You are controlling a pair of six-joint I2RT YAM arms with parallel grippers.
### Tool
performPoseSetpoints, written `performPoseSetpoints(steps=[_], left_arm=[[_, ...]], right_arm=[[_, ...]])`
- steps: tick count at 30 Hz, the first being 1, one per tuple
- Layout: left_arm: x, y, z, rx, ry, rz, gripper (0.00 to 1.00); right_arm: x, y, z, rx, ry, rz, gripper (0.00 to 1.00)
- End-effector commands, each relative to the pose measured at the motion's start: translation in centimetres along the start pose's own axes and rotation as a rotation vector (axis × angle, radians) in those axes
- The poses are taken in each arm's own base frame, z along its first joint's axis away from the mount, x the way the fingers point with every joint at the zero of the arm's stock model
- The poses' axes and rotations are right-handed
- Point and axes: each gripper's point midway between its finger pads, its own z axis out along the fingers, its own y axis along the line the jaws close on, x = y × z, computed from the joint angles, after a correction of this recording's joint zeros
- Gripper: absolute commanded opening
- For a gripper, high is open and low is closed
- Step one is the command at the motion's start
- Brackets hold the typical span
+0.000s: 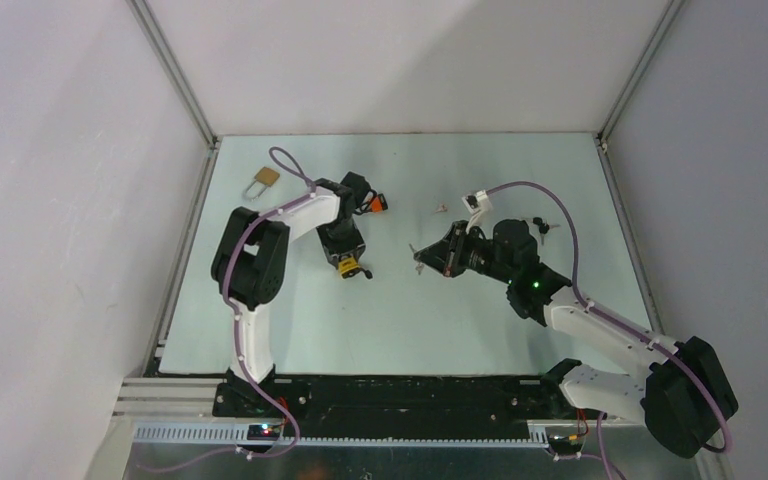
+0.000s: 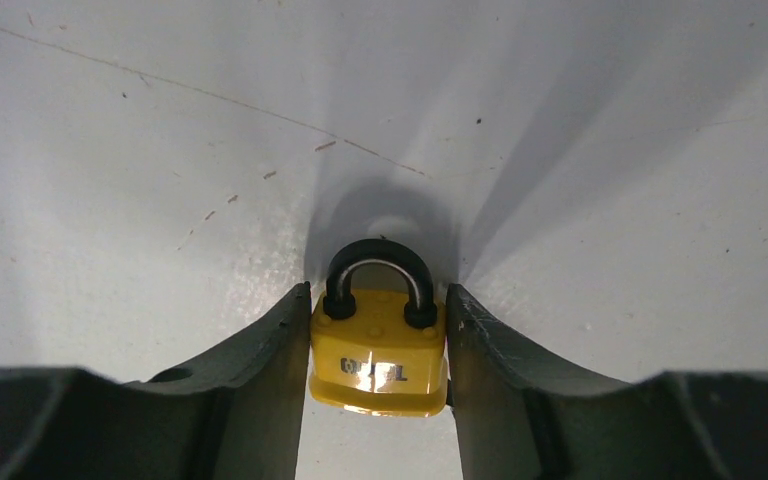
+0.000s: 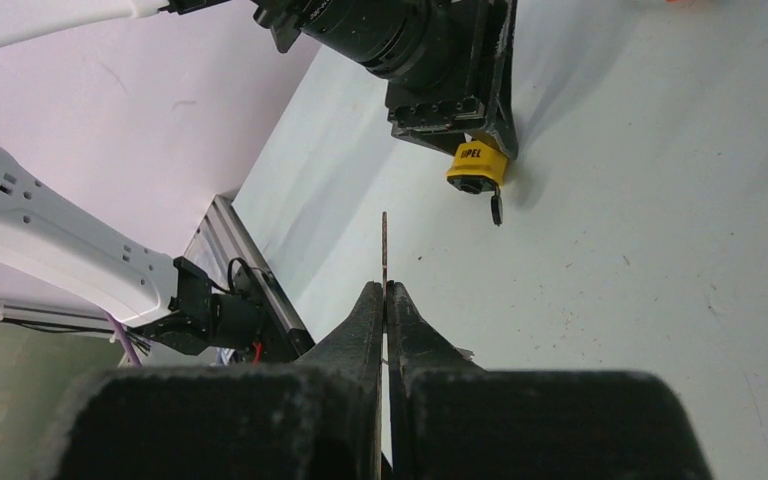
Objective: Unlock with the key
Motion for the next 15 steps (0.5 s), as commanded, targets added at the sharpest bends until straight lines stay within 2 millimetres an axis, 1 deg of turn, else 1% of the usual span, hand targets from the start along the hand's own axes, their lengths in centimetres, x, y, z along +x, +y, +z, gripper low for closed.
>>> performPoseSetpoints(steps=[1, 3, 4, 5, 9, 15], left_arm=[[1.88, -0.29, -0.59, 0.039, 0.068, -0.042, 0.35], [1.78, -0.35, -0.95, 0.048, 0.062, -0.047, 0.35], [1.72, -0.38, -1.09, 0.052, 0.059, -0.049, 0.37], [1.82, -0.35, -1.09, 0.052, 0.061, -0.049, 0.42], [2.19, -0.24, -0.87, 0.054, 0.072, -0.055, 0.52], [2.52, -0.12, -0.8, 0.067, 0.073, -0.062, 0.58]], right_arm=[[-0.69, 0.72, 0.2, -0.025, -0.036, -0.039, 0.0], [-0.62, 0.94, 0.21, -0.032, -0.034, -0.043, 0.0], [-0.56, 1.0, 0.21, -0.034, -0.033, -0.044, 0.0], [-0.57, 1.07, 0.21, -0.037, -0.033, -0.047, 0.0], [-0.62, 1.17, 0.16, -0.039, -0.035, -0.05, 0.0], [-0.63, 1.21, 0.02, -0.037, -0.035, -0.054, 0.0]])
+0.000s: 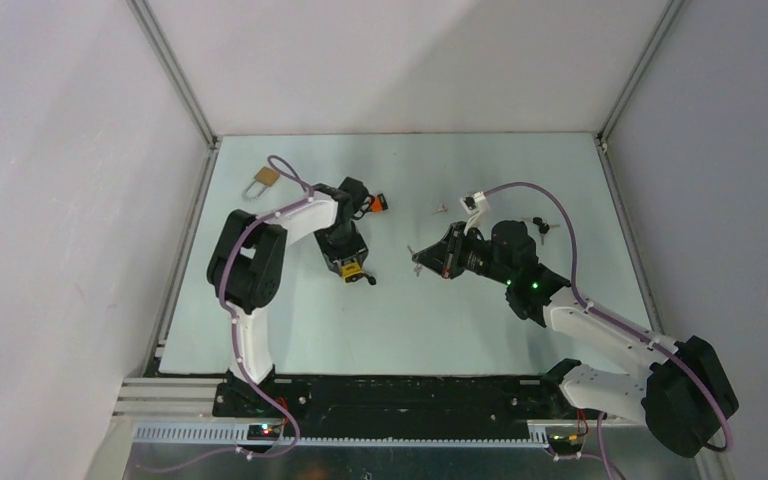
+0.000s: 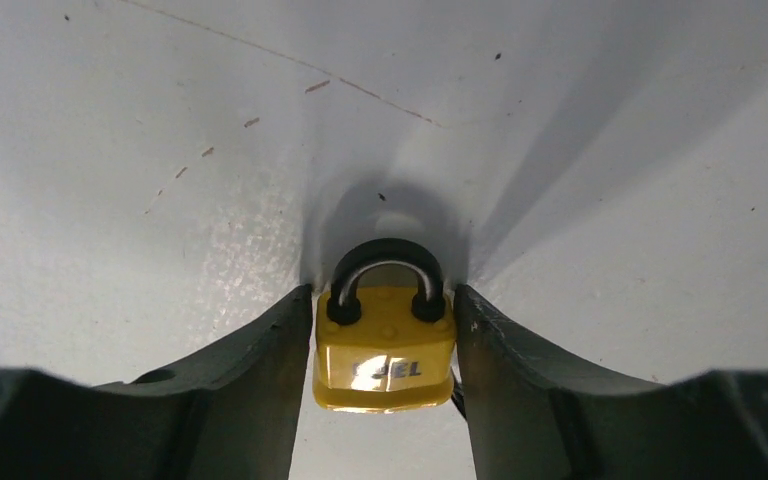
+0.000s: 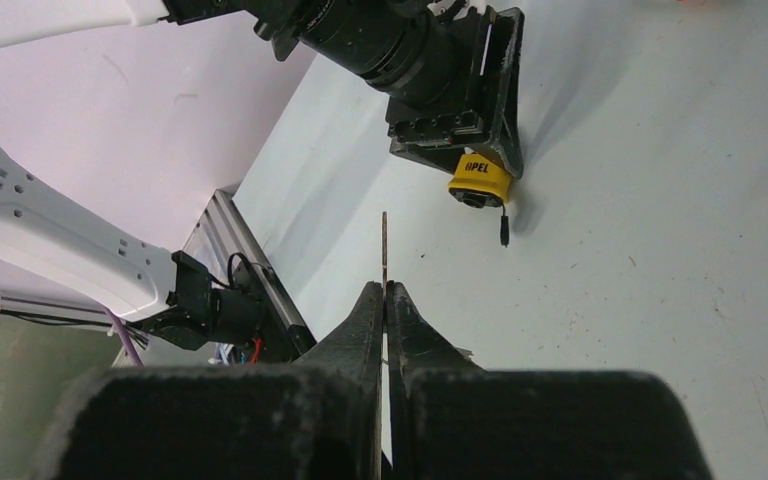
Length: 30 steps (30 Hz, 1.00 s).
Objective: Unlock with the key
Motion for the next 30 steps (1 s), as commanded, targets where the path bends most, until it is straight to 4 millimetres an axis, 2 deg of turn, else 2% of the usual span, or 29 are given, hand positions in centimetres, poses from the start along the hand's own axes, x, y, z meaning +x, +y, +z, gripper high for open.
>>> performPoseSetpoints(steps=[1, 7, 14, 20, 24, 25, 27, 30], left_arm=[[0.8, 0.0, -0.6, 0.028, 0.012, -0.023, 0.59], [1.2, 0.2, -0.4, 0.04, 0.017, -0.019, 0.62], [1.0, 0.2, 0.6, 0.022, 0.013, -0.013, 0.57], [0.9, 0.0, 0.5, 0.035, 0.018, -0.012, 0.39], [0.6, -0.7, -1.5, 0.094, -0.001, -0.032, 0.21], [0.5, -1.0, -2.4, 0.122, -0.009, -0.038, 0.12], [0.6, -1.7, -4.1, 0.177, -0.009, -0.066, 0.03], [0.8, -2.9, -6.8, 0.27, 0.004, -0.094, 0.0]], right_arm=[[-1.0, 0.7, -0.1, -0.021, -0.042, -0.041, 0.0], [-0.9, 0.7, -0.1, -0.026, -0.046, -0.032, 0.0], [-0.8, 0.6, -0.1, -0.022, -0.044, -0.037, 0.0], [-0.5, 0.6, 0.0, -0.025, -0.041, -0.047, 0.0], [-0.2, 0.8, 0.3, -0.035, -0.034, -0.045, 0.0], [-0.2, 1.0, 0.4, -0.041, -0.036, -0.046, 0.0], [-0.1, 1.3, 0.7, -0.052, -0.034, -0.043, 0.0], [0.5, 1.6, 1.2, -0.07, -0.022, -0.028, 0.0]])
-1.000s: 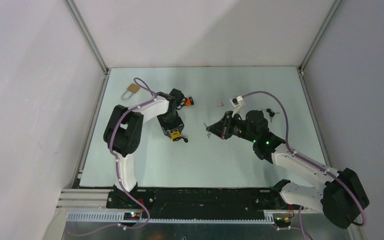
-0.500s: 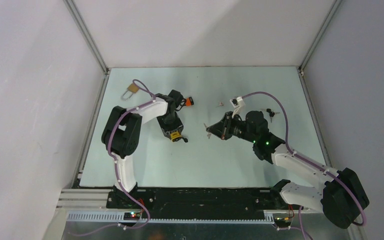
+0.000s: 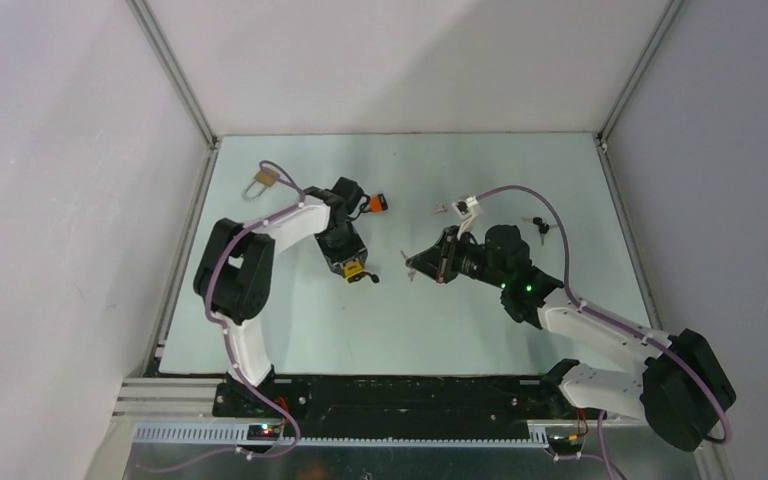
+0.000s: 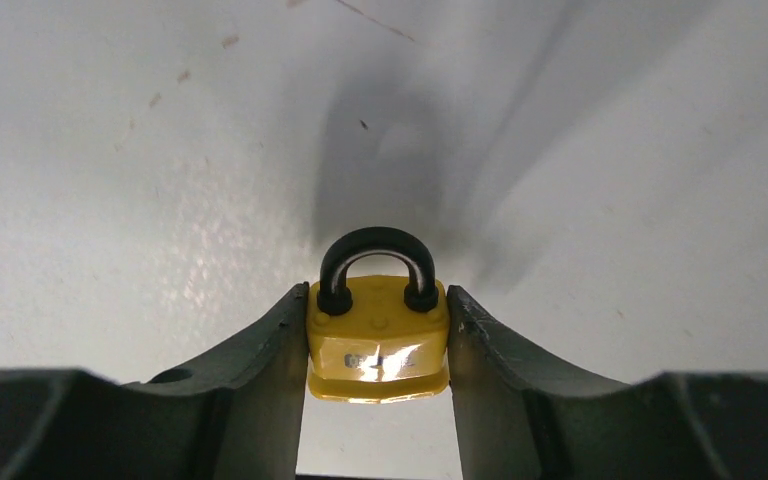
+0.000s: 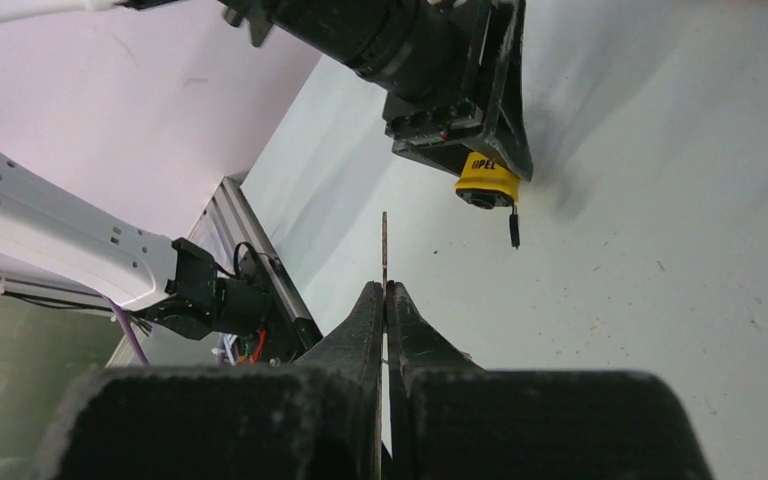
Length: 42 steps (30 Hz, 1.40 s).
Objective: Unlock with the key
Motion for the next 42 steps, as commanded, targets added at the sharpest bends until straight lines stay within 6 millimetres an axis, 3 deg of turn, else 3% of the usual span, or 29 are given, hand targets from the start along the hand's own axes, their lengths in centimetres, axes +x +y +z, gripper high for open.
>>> performPoseSetpoints(steps=[1, 8, 14, 26, 42], left_arm=[[-0.3, -3.6, -6.7, 0.227, -0.031, -0.072, 0.0], [-0.6, -5.4, -13.1, 0.401, -0.078, -0.129, 0.0], [-0.3, -6.1, -15.8, 0.477, -0.081, -0.146, 0.0], [0.7, -7.6, -18.2, 0.547, -0.078, -0.118, 0.0], [1.1, -8.2, -19.6, 0.591, -0.092, -0.103, 0.0]], right_arm=[[-0.6, 1.1, 0.9, -0.052, -0.036, -0.017, 0.0], [0.2, 1.7, 2.3, -0.09, -0.013, 0.029, 0.0], [0.6, 2.0, 3.3, -0.1, 0.017, 0.046, 0.0], [0.8, 2.3, 5.9, -0.106, 0.043, 0.088, 0.0], [-0.6, 1.3, 6.4, -0.057, -0.033, 0.097, 0.0]])
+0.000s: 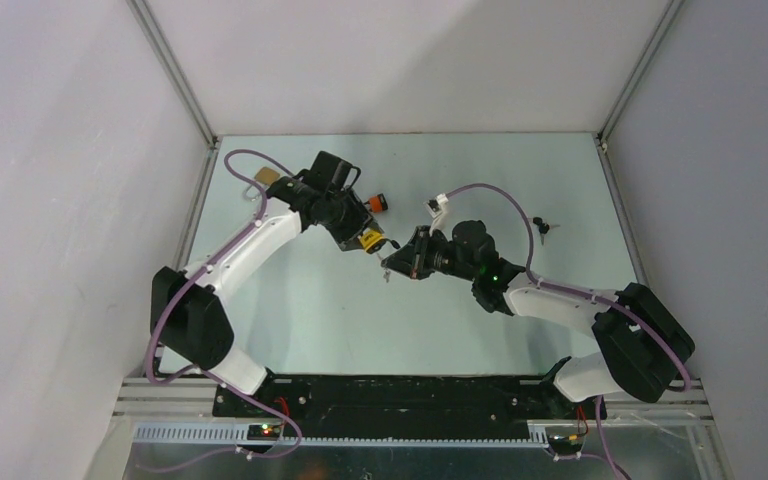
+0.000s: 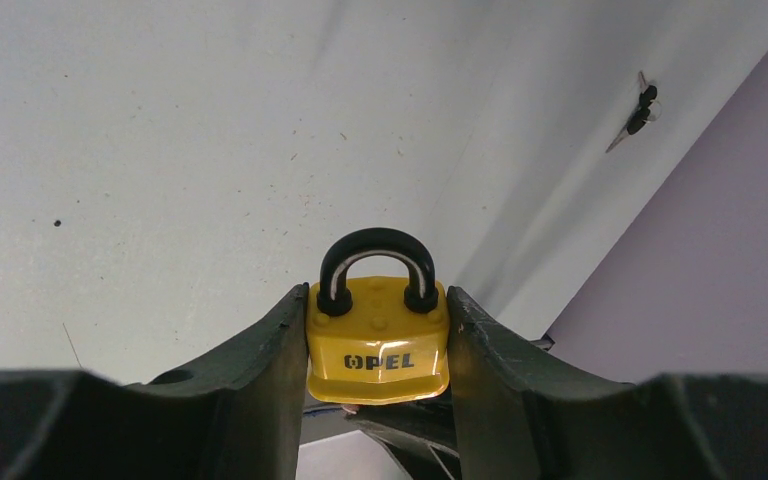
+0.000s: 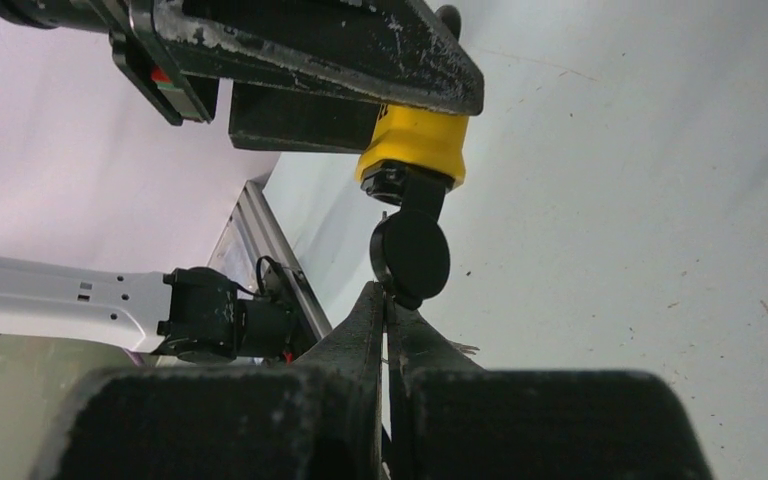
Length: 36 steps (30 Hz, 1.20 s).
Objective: Unlock with the key
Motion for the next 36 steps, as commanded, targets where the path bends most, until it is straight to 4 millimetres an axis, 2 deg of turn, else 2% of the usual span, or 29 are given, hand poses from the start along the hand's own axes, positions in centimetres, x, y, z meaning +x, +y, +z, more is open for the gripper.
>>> performPoseSetpoints(steps=[1, 9, 21, 36], left_arm=[[-0.1, -3.8, -3.4, 0.149, -0.027, 0.014, 0.0], [0.1, -4.1, -3.7, 0.166, -0.029, 0.02, 0.0], [0.4, -4.2, -3.7, 0.177, -0.03, 0.033, 0.0], [0.8, -4.7, -4.5, 0.211, -0.046, 0.064, 0.0]], right_arm=[[-3.0, 1.5, 0.6, -0.023, -0.098, -0.022, 0.0], [-3.6, 1.2, 0.7, -0.009, -0.127, -0.023, 0.0], [-4.0, 2.0, 0.6, -0.041, -0.141, -0.018, 0.0], [-4.5, 1.3, 0.4, -0.009, -0.176, 0.024, 0.0]])
